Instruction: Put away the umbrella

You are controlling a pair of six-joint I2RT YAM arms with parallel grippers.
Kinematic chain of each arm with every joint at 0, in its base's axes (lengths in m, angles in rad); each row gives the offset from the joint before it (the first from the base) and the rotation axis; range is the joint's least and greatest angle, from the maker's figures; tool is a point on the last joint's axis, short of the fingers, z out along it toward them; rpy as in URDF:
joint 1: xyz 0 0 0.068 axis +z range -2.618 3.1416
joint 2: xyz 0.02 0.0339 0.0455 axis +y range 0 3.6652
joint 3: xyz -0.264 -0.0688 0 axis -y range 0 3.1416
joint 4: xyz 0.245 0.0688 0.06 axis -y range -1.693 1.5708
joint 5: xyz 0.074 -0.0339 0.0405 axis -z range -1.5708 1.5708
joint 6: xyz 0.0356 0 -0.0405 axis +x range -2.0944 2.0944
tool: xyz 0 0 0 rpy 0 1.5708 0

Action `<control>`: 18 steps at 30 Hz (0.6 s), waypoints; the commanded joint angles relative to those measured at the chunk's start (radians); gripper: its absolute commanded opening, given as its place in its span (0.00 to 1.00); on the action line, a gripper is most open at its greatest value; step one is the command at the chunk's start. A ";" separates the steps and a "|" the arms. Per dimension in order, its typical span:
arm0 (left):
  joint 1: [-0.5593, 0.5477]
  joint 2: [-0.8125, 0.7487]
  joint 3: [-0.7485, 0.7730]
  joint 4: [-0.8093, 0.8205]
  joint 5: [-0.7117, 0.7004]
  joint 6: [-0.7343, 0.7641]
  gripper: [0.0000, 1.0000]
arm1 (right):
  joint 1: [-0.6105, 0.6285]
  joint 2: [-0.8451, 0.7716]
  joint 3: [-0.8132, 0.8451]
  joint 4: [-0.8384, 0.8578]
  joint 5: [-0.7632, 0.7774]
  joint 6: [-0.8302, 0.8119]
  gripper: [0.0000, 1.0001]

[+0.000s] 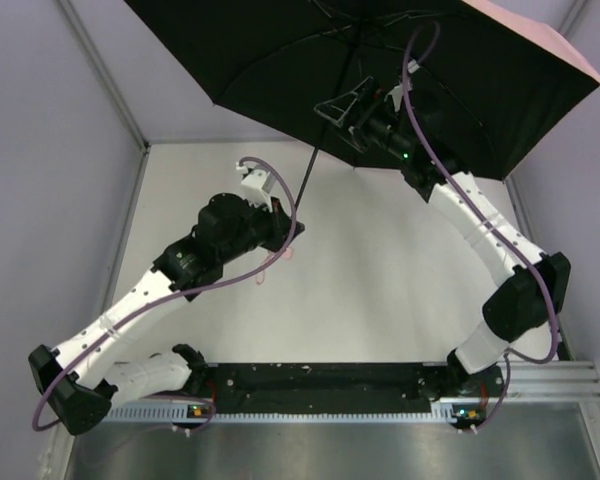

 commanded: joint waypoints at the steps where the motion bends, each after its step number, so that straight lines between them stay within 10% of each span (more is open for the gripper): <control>1: -0.004 -0.046 0.022 0.082 -0.055 0.079 0.00 | 0.007 0.096 0.122 0.001 0.051 -0.009 0.69; 5: -0.005 -0.066 0.002 0.072 -0.070 0.101 0.00 | 0.016 0.175 0.220 -0.002 0.023 0.006 0.51; 9: 0.002 -0.069 0.019 0.048 -0.049 0.074 0.00 | 0.015 0.196 0.240 0.027 -0.034 0.023 0.00; 13: 0.131 -0.046 0.042 0.078 0.222 -0.089 0.41 | -0.029 0.153 0.118 0.317 -0.245 0.096 0.00; 18: 0.271 0.019 -0.036 0.491 0.632 -0.435 0.77 | -0.076 0.142 -0.039 0.858 -0.416 0.456 0.00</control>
